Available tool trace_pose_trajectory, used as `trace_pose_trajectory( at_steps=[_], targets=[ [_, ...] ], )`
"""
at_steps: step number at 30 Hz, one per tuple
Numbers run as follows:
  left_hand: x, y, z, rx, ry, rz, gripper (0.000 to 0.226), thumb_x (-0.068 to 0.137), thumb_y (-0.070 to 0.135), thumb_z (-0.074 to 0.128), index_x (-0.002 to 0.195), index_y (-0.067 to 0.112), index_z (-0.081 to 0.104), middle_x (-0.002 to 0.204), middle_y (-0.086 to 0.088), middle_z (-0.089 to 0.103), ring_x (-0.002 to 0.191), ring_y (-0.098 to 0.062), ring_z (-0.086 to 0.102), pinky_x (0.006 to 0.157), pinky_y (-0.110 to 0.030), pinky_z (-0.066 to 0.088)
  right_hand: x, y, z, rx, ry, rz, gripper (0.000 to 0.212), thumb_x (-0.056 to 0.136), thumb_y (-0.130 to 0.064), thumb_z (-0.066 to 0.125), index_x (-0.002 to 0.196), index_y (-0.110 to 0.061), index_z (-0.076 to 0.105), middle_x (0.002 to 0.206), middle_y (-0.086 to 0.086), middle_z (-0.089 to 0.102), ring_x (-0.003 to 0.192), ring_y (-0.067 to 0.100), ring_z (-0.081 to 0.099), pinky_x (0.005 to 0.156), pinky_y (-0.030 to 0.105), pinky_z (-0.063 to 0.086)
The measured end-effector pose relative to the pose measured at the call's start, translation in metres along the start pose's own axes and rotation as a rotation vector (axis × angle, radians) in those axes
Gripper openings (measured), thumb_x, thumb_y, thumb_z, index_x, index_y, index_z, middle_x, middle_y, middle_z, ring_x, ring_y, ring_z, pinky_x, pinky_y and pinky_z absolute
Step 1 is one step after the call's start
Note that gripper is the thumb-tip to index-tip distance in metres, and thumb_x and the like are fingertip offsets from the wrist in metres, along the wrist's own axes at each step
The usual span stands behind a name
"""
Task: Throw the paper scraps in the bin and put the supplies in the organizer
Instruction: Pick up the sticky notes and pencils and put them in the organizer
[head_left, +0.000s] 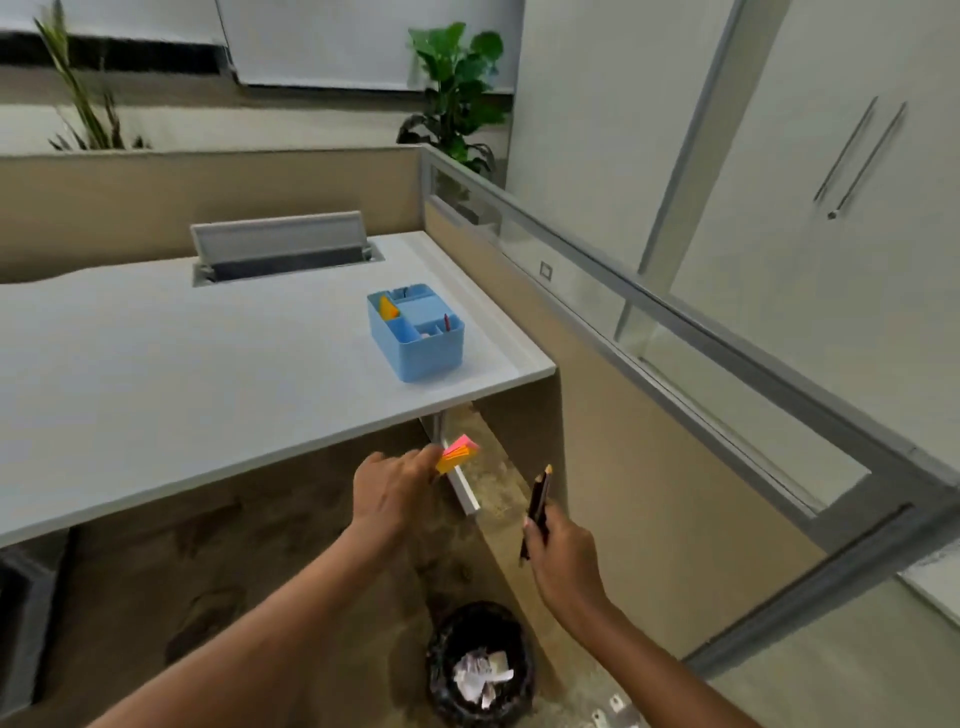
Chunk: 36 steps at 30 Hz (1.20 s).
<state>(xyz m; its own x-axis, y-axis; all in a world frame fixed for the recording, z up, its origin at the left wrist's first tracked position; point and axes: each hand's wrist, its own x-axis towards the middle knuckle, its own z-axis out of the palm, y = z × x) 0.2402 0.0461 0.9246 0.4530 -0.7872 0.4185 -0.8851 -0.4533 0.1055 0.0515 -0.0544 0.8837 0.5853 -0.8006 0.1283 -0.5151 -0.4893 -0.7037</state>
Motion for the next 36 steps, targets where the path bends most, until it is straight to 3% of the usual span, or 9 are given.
trace_pose_trajectory(
  at_steps=[5,9,14,18,21,27,31,33,36],
  targets=[
    [0.02,-0.011,-0.025,0.0,0.015,-0.199,0.02,0.083,0.03,0.069,0.1,0.026,0.06,0.083,0.0,0.069,0.062,-0.024,0.057,0.058,-0.026,0.034,0.023,-0.032,-0.022,0.059,0.024,-0.046,0.014,0.092,-0.016,0.055,0.105,-0.012,0.059,0.084,0.006,0.068,0.075,0.021,0.065,0.065,0.037,0.054],
    [0.035,-0.018,-0.035,-0.092,0.077,-0.372,0.017,0.087,0.023,0.065,0.101,0.025,0.055,0.085,-0.002,0.068,0.061,-0.018,0.048,0.062,-0.029,0.034,0.043,-0.055,-0.026,0.078,0.032,-0.082,0.019,0.093,-0.018,0.055,0.111,-0.013,0.059,0.091,0.004,0.068,0.079,0.017,0.067,0.071,0.036,0.058],
    [0.07,-0.042,-0.038,-0.185,0.093,-0.555,0.027,0.085,0.028,0.068,0.107,0.022,0.052,0.096,-0.005,0.068,0.068,-0.017,0.05,0.068,-0.031,0.041,0.083,-0.081,-0.02,0.157,0.043,-0.127,0.01,0.093,-0.02,0.054,0.103,-0.02,0.057,0.086,-0.006,0.064,0.074,0.004,0.064,0.061,0.016,0.053],
    [0.103,-0.068,-0.032,-0.251,0.092,-0.649,0.028,0.088,0.03,0.065,0.11,0.02,0.051,0.101,-0.007,0.068,0.071,-0.02,0.053,0.073,-0.036,0.047,0.12,-0.099,-0.012,0.193,0.06,-0.116,0.012,0.093,-0.022,0.056,0.104,-0.019,0.059,0.087,-0.007,0.066,0.078,0.008,0.066,0.06,0.009,0.047],
    [0.133,-0.092,-0.024,-0.316,0.09,-0.671,0.025,0.089,0.033,0.063,0.107,0.018,0.053,0.1,-0.008,0.068,0.076,-0.025,0.059,0.078,-0.039,0.048,0.151,-0.111,-0.005,0.191,0.085,-0.119,0.016,0.093,-0.022,0.056,0.108,-0.016,0.061,0.089,-0.007,0.065,0.077,0.006,0.063,0.056,0.002,0.042],
    [0.199,-0.141,0.002,-0.413,0.094,-0.628,0.022,0.088,0.037,0.063,0.1,0.019,0.059,0.093,-0.005,0.068,0.074,-0.017,0.055,0.078,-0.039,0.047,0.224,-0.139,0.012,0.245,0.193,-0.038,0.018,0.09,-0.018,0.061,0.105,-0.011,0.068,0.086,-0.01,0.061,0.07,-0.004,0.053,0.057,-0.01,0.033],
    [0.244,-0.178,0.02,-0.441,0.061,-0.576,0.017,0.082,0.039,0.071,0.079,0.027,0.06,0.077,0.0,0.065,0.079,-0.021,0.055,0.071,-0.036,0.034,0.275,-0.153,0.027,0.259,0.306,0.039,0.014,0.087,-0.019,0.064,0.097,-0.013,0.071,0.078,-0.01,0.061,0.06,-0.011,0.048,0.047,0.002,0.037],
    [0.262,-0.193,0.029,-0.481,0.054,-0.585,0.02,0.08,0.041,0.072,0.074,0.026,0.059,0.073,0.001,0.063,0.08,-0.021,0.052,0.07,-0.037,0.033,0.299,-0.154,0.036,0.33,0.342,0.063,0.015,0.086,-0.016,0.066,0.098,-0.009,0.072,0.08,-0.005,0.065,0.063,-0.008,0.052,0.059,0.005,0.038],
    [0.283,-0.213,0.044,-0.498,0.052,-0.575,0.019,0.081,0.037,0.071,0.073,0.026,0.058,0.074,0.001,0.063,0.08,-0.022,0.052,0.068,-0.038,0.044,0.329,-0.15,0.053,0.392,0.374,0.091,0.015,0.084,-0.016,0.068,0.096,-0.008,0.072,0.077,-0.007,0.065,0.068,0.002,0.06,0.072,0.023,0.052]
  ],
)
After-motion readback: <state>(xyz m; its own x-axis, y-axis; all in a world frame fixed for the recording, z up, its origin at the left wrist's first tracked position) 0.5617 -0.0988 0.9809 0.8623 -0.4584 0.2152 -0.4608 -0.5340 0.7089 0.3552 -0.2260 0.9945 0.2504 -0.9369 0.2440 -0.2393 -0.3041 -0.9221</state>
